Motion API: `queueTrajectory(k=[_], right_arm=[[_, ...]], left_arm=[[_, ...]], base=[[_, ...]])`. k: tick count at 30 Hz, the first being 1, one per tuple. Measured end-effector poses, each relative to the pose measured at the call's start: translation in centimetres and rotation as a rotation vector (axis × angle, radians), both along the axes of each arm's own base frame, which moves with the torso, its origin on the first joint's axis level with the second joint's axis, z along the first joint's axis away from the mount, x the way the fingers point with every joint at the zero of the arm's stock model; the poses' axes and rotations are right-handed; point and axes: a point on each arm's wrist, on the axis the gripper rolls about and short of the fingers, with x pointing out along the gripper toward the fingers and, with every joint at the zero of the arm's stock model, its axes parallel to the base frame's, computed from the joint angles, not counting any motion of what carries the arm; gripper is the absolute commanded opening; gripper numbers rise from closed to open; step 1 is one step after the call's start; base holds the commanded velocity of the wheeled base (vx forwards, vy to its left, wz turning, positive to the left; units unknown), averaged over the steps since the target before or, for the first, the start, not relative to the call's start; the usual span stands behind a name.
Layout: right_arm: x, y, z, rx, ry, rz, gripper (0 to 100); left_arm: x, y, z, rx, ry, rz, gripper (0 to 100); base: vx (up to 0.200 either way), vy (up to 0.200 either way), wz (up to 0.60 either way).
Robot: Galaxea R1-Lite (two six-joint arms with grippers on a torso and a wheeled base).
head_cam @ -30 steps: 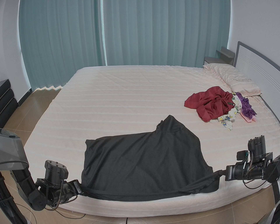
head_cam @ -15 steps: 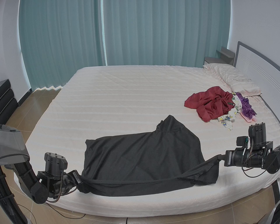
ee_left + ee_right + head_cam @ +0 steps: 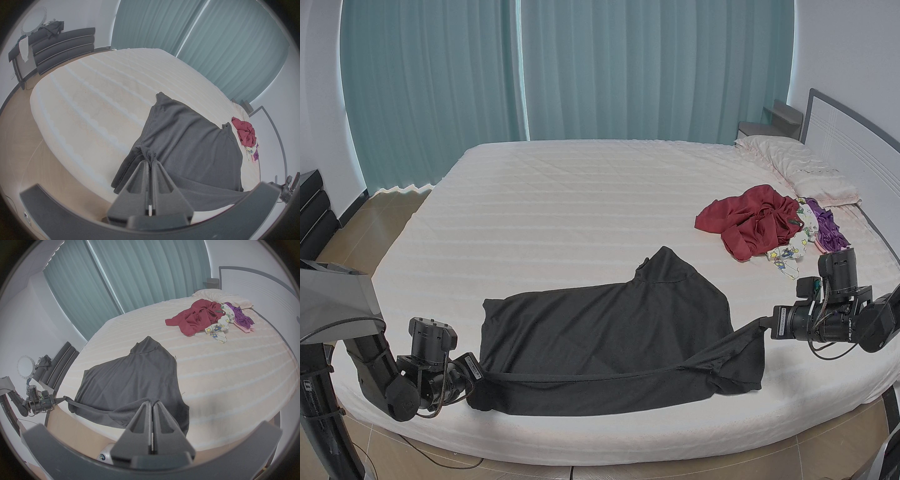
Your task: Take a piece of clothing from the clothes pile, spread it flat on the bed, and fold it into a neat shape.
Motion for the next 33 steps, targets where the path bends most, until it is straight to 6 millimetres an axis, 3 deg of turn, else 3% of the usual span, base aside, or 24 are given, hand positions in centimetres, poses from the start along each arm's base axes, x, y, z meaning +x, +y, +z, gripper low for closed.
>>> queueTrajectory(k=[22, 33], right_arm=[[6.7, 1.1, -1.9, 0.049, 0.003, -0.053, 0], [8.0, 1.2, -3.8, 0.019, 0.038, -0.084, 0]], left_arm=[[4.8, -0.2, -2.7, -0.001, -0.016, 0.024, 0], [6.2, -0.4, -3.0, -0.005, -0.04, 0.03, 0]], base=[[0.0, 0.0, 0.0], [0.0, 0.0, 0.0]])
